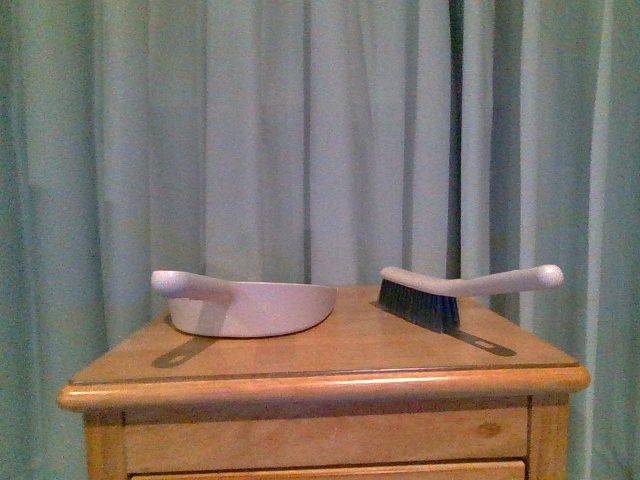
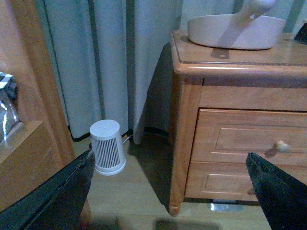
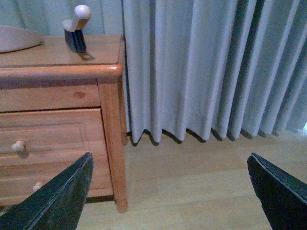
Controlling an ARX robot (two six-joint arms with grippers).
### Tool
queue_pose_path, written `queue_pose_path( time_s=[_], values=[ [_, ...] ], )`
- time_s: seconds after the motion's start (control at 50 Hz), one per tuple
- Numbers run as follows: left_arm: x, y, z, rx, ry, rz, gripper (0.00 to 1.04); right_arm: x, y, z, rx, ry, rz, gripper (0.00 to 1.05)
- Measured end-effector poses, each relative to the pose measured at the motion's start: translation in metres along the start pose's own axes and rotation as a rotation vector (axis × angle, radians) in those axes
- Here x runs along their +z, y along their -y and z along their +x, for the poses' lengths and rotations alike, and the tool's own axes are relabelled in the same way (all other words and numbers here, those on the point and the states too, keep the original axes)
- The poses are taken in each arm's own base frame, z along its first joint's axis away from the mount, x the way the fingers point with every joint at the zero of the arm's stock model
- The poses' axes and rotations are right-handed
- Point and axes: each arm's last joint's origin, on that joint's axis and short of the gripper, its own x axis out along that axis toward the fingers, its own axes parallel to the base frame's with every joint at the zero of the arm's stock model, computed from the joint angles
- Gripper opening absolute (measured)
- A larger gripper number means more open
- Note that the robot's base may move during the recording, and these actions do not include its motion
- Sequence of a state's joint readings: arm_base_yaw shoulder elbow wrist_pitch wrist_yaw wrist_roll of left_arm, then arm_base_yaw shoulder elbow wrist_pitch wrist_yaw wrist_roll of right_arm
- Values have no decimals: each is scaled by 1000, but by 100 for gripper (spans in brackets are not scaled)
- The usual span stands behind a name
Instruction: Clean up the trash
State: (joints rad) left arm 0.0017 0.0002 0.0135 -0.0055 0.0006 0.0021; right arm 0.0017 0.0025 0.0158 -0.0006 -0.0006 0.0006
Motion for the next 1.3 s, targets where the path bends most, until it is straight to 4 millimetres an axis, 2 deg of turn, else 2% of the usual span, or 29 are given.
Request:
queue_pose_path(
  time_s=[0.999,1.079,1.159,1.239,1.299],
  values=[
    [0,0,0,1,0,0,97,0,0,0,0,0,0,97],
    [0,-2,2,-139,-171,-13,97,0,0,0,1,0,0,97],
    [13,-9,9,-199,-218,-7,97,0,0,0,0,0,0,97],
    [57,-19,27,-224,-181,33,97,0,0,0,1,0,0,97],
    [96,-24,53,-227,-167,71,97,0,0,0,0,0,0,97]
  ],
)
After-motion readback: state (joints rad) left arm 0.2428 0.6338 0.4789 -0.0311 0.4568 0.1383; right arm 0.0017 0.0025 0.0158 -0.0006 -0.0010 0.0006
